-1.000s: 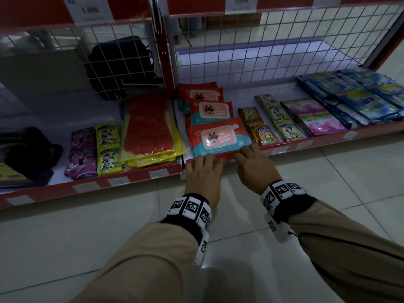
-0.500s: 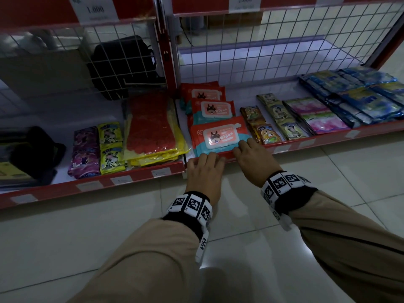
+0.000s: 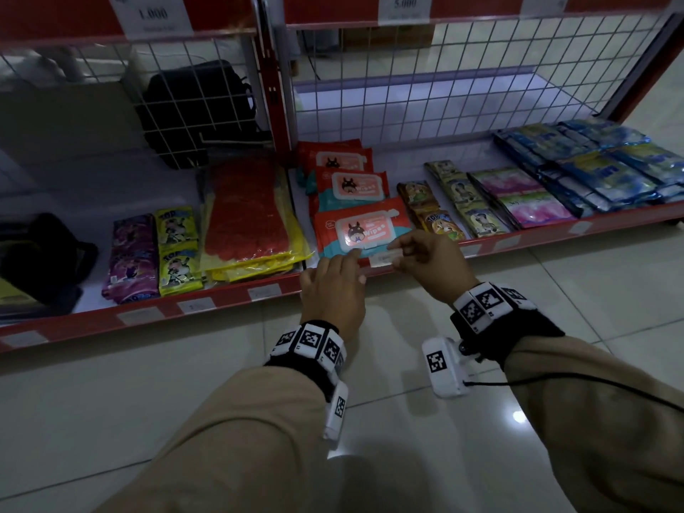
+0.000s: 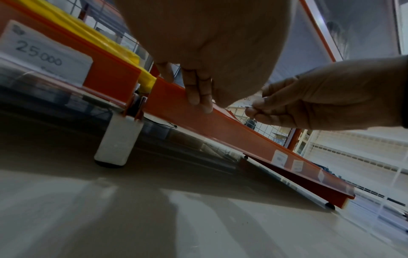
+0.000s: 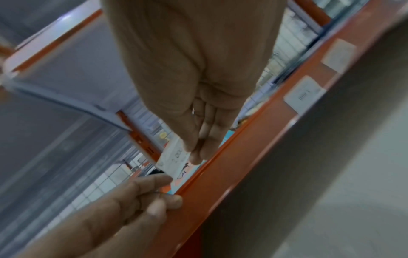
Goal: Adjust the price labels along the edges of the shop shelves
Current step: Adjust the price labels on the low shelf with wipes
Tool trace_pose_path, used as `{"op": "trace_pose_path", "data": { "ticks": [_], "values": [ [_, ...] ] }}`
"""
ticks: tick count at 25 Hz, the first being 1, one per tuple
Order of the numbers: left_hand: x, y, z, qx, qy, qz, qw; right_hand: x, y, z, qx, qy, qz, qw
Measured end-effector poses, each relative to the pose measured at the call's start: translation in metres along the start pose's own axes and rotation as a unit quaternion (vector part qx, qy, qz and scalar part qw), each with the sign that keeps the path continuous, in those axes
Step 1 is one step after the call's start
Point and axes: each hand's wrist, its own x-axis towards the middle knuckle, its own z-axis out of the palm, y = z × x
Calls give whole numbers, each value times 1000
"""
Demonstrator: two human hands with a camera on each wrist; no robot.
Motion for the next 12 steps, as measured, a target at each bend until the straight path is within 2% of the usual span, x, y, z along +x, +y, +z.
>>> {"op": "trace_pose_path", "data": {
  "ticks": [3, 6, 7, 9, 11, 12],
  "values": [
    [2, 3, -2, -58, 12, -34, 998, -7, -2, 6, 117, -22, 42, 992],
    [4, 2, -3, -36, 4, -38, 999, -10, -2, 12, 159, -40, 48, 985],
    [5, 1, -2, -32, 0, -38, 999, -10, -3, 13, 137, -43, 39, 989],
    [5, 0, -1, -42, -1, -40, 998, -8, -4, 11, 17, -47, -21, 999],
    [5, -3, 0, -63, 4, -34, 997, -7, -4, 9, -86, -54, -72, 992],
    [4, -4, 0, -74, 6, -27, 997, -6, -4, 7, -101, -54, -76, 991]
  ]
}}
